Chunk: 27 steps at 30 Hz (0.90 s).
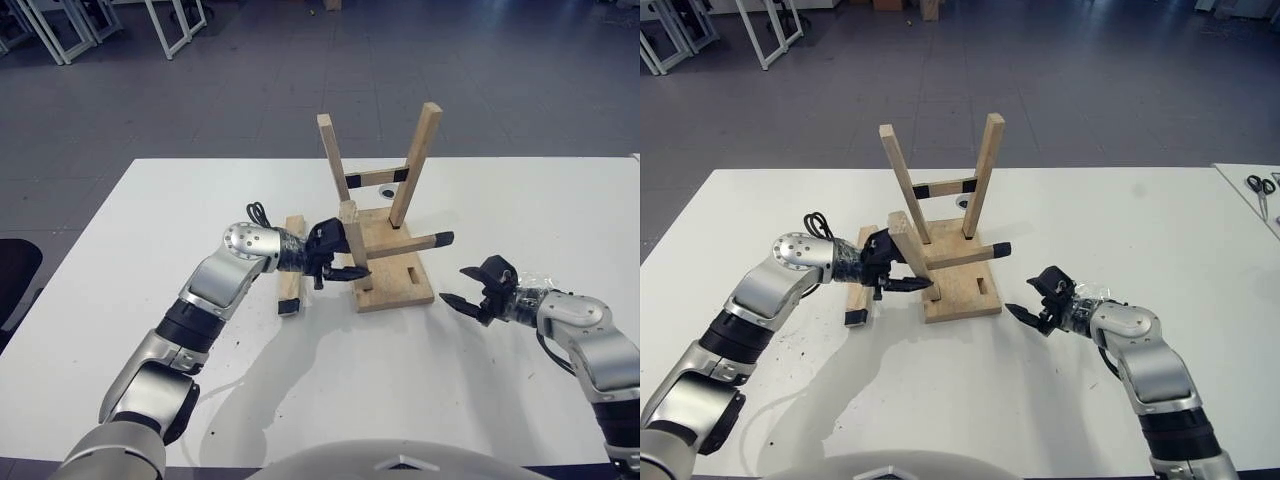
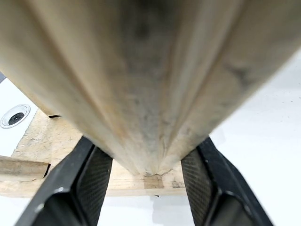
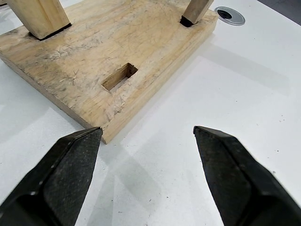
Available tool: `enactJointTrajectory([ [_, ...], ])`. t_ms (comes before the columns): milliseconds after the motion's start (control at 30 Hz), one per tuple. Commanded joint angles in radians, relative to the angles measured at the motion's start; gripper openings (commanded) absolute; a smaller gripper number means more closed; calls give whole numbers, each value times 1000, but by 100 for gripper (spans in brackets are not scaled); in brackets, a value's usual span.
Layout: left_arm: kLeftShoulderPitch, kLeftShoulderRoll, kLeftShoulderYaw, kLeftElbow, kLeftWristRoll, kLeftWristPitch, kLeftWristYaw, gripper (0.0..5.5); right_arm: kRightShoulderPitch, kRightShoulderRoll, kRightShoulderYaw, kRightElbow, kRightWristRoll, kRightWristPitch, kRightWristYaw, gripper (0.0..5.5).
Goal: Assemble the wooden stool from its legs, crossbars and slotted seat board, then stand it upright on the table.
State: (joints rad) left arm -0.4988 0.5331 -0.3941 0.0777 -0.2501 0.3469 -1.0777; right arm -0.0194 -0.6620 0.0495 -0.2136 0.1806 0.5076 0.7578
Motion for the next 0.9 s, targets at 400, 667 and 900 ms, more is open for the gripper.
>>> enactJointTrajectory([
  [400,-113,150,630,-224,-571,411,175,271,49,26,-2,-40,3,22,-46,358],
  [667,-480,-103,518,-226,-919,720,497,271,61,38,7,-35,-1,21,-62,358],
  [900,-58,35,107,-183,-664,824,409,271,65,46,15,-28,-15,11,-81,358],
])
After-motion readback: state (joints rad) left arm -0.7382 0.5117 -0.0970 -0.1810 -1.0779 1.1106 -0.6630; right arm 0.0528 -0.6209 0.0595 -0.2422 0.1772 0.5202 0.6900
